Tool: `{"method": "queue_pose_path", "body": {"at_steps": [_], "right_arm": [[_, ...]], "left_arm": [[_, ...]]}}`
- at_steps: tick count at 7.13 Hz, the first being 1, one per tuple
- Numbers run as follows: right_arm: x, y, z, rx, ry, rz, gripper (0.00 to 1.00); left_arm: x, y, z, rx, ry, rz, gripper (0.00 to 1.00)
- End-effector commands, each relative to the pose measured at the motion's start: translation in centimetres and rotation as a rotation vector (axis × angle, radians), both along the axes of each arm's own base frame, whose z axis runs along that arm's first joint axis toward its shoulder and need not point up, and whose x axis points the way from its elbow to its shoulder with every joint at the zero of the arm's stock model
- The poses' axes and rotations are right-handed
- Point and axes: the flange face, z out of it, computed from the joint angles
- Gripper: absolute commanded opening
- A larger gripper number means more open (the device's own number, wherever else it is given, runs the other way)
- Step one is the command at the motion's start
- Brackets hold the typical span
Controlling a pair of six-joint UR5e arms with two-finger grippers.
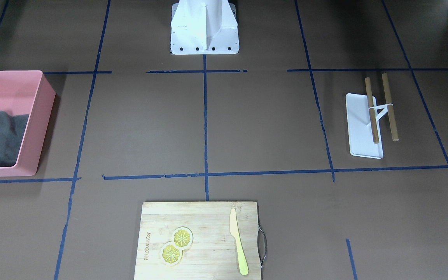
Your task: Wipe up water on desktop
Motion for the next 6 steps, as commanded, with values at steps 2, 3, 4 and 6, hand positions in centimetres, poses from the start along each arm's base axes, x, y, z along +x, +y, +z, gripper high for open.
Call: {"method": "queue_pose_path", "body": {"at_steps": [2, 3, 4, 6], "right_arm": [[0.05, 0.07, 0.07, -0.001, 0.0, 0.001, 1.0], [0.05, 0.08, 0.15, -0.003, 0.0, 0.001, 1.0], [0.06, 0.0, 0.0, 0.0, 0.0, 0.001, 1.0], [0.07, -0.09, -0.09, 0.003, 0.0, 0.001, 1.0]], "left_arm": [[-0.02, -0.14, -0.11, 0.003, -0.002, 0.0, 1.0], [-0.02, -0.22, -0.18, 0.004, -0.002, 0.0, 1.0], [-0.03, -0.3, -0.26, 0.006, -0.002, 0.0, 1.0], [-0.04, -0.46, -0.4, 0.009, -0.002, 0.0, 1.0]]}}
